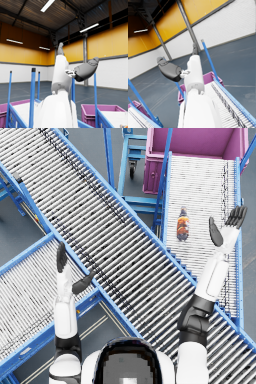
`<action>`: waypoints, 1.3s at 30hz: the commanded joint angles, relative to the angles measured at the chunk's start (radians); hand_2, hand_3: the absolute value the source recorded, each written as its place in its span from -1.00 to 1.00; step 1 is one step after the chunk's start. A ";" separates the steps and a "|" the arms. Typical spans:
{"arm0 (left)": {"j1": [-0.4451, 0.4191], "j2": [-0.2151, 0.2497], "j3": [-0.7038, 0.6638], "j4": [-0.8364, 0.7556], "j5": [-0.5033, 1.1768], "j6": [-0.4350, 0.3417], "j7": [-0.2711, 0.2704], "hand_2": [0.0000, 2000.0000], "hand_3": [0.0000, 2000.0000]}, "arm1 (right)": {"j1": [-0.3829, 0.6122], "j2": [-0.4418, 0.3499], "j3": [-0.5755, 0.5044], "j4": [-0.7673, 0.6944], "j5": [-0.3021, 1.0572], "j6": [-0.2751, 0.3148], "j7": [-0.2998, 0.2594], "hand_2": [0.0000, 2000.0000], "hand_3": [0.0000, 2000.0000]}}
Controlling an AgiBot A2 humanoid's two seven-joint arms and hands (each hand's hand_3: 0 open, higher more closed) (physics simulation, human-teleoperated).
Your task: Pick up the oil and place it on the left assembly line, put the cola on the right, and keep Sprite still
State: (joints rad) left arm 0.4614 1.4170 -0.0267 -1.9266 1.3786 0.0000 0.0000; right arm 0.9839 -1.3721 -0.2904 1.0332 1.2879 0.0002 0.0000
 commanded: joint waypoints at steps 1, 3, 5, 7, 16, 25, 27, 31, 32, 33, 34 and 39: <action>0.044 0.002 0.017 0.003 0.000 0.000 0.000 -1.00 -1.00 | -0.056 -0.013 0.050 0.264 0.000 0.000 0.000 -1.00 -1.00; 0.063 0.004 0.010 0.013 0.000 0.000 0.000 -1.00 -1.00 | -0.108 -0.024 0.074 0.351 0.000 0.000 0.000 -1.00 -1.00; 0.085 0.005 0.007 0.028 0.000 0.000 0.000 -1.00 -1.00 | -0.151 -0.031 0.111 0.424 0.000 0.000 0.000 -1.00 -1.00; 0.092 0.006 0.001 0.048 0.000 0.000 0.000 -1.00 -1.00 | -0.183 -0.036 0.147 0.485 0.001 0.000 0.000 -1.00 -1.00; 0.106 0.012 -0.007 0.098 0.000 0.000 0.000 -1.00 -1.00 | -0.339 -0.039 0.258 0.615 0.001 0.000 0.000 -1.00 -1.00; 0.041 -0.021 0.030 0.101 -0.060 0.016 0.016 -1.00 -1.00 | -0.402 -0.011 0.283 0.619 -0.045 0.016 -0.016 -1.00 -1.00; 0.020 -0.038 0.048 0.104 -0.089 0.024 0.024 -1.00 -1.00 | -0.429 0.005 0.301 0.632 -0.067 0.023 -0.024 -1.00 -1.00; -0.021 -0.075 0.086 0.109 -0.150 0.040 0.040 -1.00 -1.00 | -0.485 0.039 0.341 0.659 -0.114 0.039 -0.040 -1.00 -1.00; -0.031 -0.084 0.096 0.111 -0.166 0.044 0.044 -1.00 -1.00 | -0.500 0.048 0.352 0.666 -0.125 0.043 -0.044 -1.00 -1.00; -0.042 -0.093 0.105 0.112 -0.181 0.048 0.048 -1.00 -1.00 | -0.514 0.056 0.362 0.673 -0.137 0.048 -0.048 -1.00 -1.00; -0.052 -0.103 0.115 0.113 -0.197 0.052 0.052 -1.00 -1.00 | -0.528 0.065 0.372 0.680 -0.149 0.052 -0.053 -1.00 -1.00; -0.104 -0.150 0.164 0.121 -0.276 0.073 0.073 -1.00 -1.00 | -0.601 0.109 0.424 0.716 -0.209 0.072 -0.073 -1.00 -1.00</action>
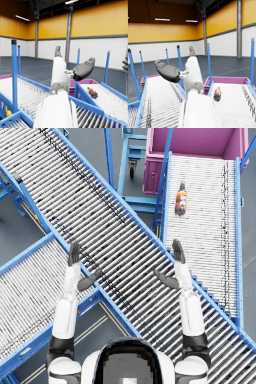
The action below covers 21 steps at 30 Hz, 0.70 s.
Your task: Pick up the oil and place it on the left assembly line, put the cola on the right, and keep Sprite still
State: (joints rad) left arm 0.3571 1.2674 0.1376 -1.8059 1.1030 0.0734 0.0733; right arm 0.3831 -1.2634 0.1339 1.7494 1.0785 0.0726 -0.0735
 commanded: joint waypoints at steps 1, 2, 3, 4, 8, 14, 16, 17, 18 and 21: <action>-0.010 -0.009 0.010 0.001 -0.016 0.004 0.004 -1.00 -1.00 | -0.014 0.009 0.010 0.007 -0.012 0.004 -0.004 -1.00 -1.00; -0.021 -0.019 0.020 0.003 -0.032 0.008 0.008 -1.00 -1.00 | -0.029 0.018 0.021 0.014 -0.024 0.008 -0.008 -1.00 -1.00; -0.031 -0.028 0.030 0.004 -0.047 0.013 0.013 -1.00 -1.00 | -0.043 0.026 0.031 0.022 -0.036 0.012 -0.013 -1.00 -1.00; -0.051 -0.046 0.048 0.007 -0.077 0.020 0.020 -1.00 -1.00 | -0.071 0.043 0.051 0.035 -0.059 0.020 -0.020 -1.00 -1.00; -0.064 -0.057 0.060 0.009 -0.096 0.026 0.026 -1.00 -1.00 | -0.088 0.053 0.064 0.044 -0.073 0.025 -0.026 -1.00 -1.00; -0.067 -0.060 0.064 0.010 -0.102 0.027 0.027 -1.00 -1.00 | -0.093 0.056 0.068 0.046 -0.078 0.027 -0.027 -1.00 -1.00; -0.068 -0.060 0.064 0.010 -0.103 0.027 0.027 -1.00 -1.00 | -0.093 0.056 0.068 0.047 -0.078 0.027 -0.027 -1.00 -1.00; -0.068 -0.061 0.064 0.010 -0.103 0.027 0.027 -1.00 -1.00 | -0.093 0.057 0.068 0.047 -0.078 0.027 -0.027 -1.00 -1.00; -0.068 -0.061 0.064 0.010 -0.103 0.027 0.027 -1.00 -1.00 | -0.094 0.057 0.068 0.047 -0.079 0.027 -0.027 -1.00 -1.00; -0.068 -0.061 0.065 0.010 -0.103 0.027 0.027 -1.00 -1.00 | -0.094 0.057 0.068 0.047 -0.079 0.027 -0.027 -1.00 -1.00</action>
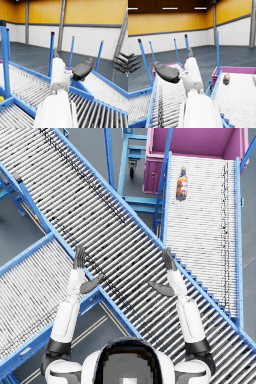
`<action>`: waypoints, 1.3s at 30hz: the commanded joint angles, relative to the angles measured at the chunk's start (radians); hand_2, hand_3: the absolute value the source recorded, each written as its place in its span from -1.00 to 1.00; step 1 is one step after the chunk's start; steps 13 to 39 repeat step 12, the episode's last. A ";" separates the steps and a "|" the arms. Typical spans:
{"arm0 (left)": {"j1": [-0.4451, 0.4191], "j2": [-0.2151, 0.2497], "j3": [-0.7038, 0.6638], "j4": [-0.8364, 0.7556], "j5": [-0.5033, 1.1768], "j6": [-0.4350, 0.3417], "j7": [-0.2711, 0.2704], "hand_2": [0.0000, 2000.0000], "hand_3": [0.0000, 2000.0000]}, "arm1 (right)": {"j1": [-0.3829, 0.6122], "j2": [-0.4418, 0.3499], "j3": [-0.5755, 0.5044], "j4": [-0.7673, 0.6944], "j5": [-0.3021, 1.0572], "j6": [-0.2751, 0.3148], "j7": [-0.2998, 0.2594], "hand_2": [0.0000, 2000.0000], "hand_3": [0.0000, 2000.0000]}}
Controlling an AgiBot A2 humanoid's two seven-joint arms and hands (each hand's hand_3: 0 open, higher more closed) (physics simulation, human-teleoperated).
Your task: Pick up the oil and place it on the left assembly line, put the cola on the right, and keep Sprite still
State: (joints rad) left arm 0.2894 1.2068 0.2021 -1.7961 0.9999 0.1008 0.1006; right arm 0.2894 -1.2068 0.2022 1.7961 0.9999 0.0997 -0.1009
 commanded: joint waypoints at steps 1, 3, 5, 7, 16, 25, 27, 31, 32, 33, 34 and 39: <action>0.000 0.000 0.000 0.000 0.000 0.000 0.000 -1.00 -1.00 | 0.000 0.000 0.000 0.000 0.000 0.000 0.000 -1.00 -1.00; 0.000 0.000 0.000 0.000 0.000 0.000 0.000 -1.00 -1.00 | 0.000 0.000 0.000 0.000 0.000 0.000 0.000 -1.00 -1.00; 0.000 0.000 0.000 0.000 0.000 0.000 0.000 -1.00 -1.00 | 0.000 0.000 0.000 0.000 0.000 0.000 0.000 -1.00 -1.00; 0.000 0.000 0.000 0.000 0.000 0.000 0.000 -1.00 -1.00 | 0.000 0.000 0.000 0.000 0.000 0.000 0.000 -1.00 -1.00; 0.000 0.000 0.000 0.000 0.000 0.000 0.000 -1.00 -1.00 | 0.000 0.000 0.000 0.000 0.000 0.000 0.000 -1.00 -1.00; 0.000 0.000 0.000 0.000 0.000 0.000 0.000 -1.00 -1.00 | 0.000 0.000 0.000 0.000 0.000 0.000 0.000 -1.00 -1.00; 0.000 0.000 0.000 0.000 0.000 0.000 0.000 -1.00 -1.00 | 0.000 0.000 0.000 0.000 0.000 0.000 0.000 -1.00 -1.00; 0.000 0.000 0.000 0.000 0.000 0.000 0.000 -1.00 -1.00 | 0.000 0.000 0.000 0.000 0.000 0.000 0.000 -1.00 -1.00; 0.000 0.000 0.000 0.000 0.000 0.000 0.000 -1.00 -1.00 | 0.000 0.000 0.000 0.000 0.000 0.000 0.000 -1.00 -1.00; 0.000 0.000 0.000 0.000 0.000 0.000 0.000 -1.00 -1.00 | 0.000 0.000 0.000 0.000 0.000 0.000 0.000 -1.00 -1.00; 0.000 0.000 0.000 0.000 0.000 0.000 0.000 -1.00 -1.00 | 0.000 0.000 0.000 0.000 0.000 0.000 0.000 -1.00 -1.00; 0.000 0.000 0.000 0.000 0.000 0.000 0.000 -1.00 -1.00 | 0.000 0.000 0.000 0.000 0.000 0.000 0.000 -1.00 -1.00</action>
